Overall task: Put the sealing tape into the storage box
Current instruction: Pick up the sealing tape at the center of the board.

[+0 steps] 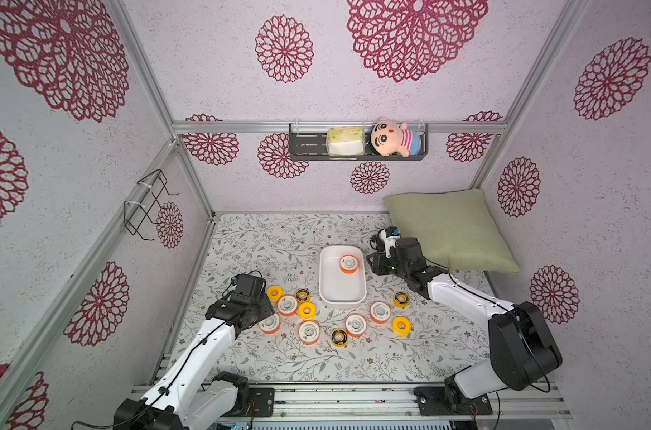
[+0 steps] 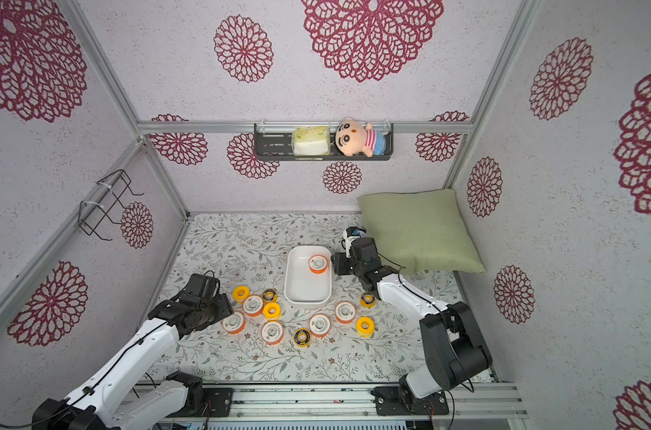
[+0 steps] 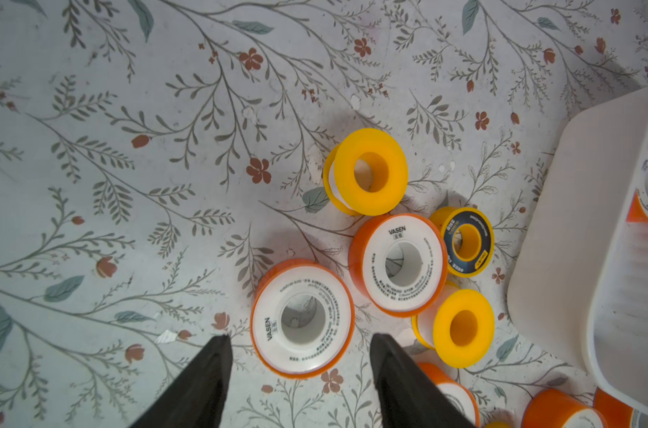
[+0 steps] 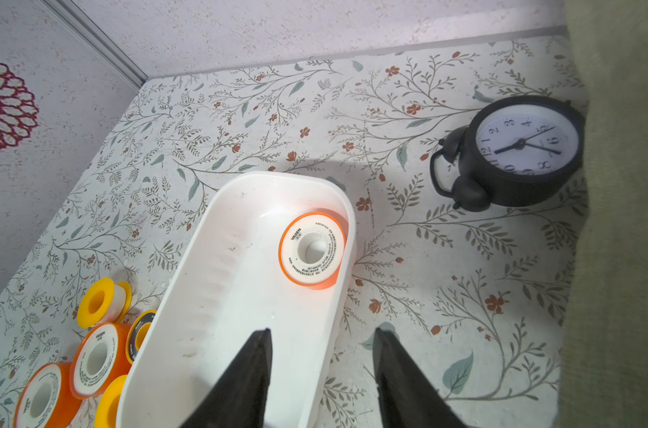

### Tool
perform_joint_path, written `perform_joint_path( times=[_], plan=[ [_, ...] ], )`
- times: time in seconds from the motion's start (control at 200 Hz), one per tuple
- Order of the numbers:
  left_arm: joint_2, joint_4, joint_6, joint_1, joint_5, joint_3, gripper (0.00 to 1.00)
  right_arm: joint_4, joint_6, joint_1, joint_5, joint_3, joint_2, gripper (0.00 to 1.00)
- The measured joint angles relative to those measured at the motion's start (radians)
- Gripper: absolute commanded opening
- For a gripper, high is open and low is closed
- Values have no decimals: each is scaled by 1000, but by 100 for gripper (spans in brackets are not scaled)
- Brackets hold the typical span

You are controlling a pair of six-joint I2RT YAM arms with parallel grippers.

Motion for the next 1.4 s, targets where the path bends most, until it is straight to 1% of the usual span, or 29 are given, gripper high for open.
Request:
perform_joint_path(
  times=[0.215,0.295,0.335,0.395,0.61,0.64,0.926,1.046,1.211,1.306,1.401],
  plan=[
    [-3,14,-59,-10,33,-84,62,6,1,-2,0,-21,-2,51],
    [7,26,-68,-11,45,-101,57,7,1,-2,0,-25,-2,51],
    [17,36,-72,-11,49,-106,56,9,1,-2,0,-25,-2,51],
    [34,50,-74,-11,52,-109,54,12,1,-2,0,-25,-2,51],
    [70,96,-77,-11,39,-111,52,13,0,-3,0,-25,-2,51],
    [76,98,-77,-11,37,-111,50,13,0,-3,0,-25,-2,51],
    [147,119,-71,-11,21,-111,46,13,0,-11,0,-25,-2,51],
    [187,144,-67,-11,25,-112,41,13,0,-11,0,-25,-2,52],
    [242,185,-66,-11,40,-115,39,13,0,-13,0,-25,-2,52],
    [251,200,-67,-11,43,-115,30,13,0,-13,-1,-27,-2,52],
    [251,221,-66,-11,43,-113,29,14,0,-13,-1,-39,-2,52]
  ],
)
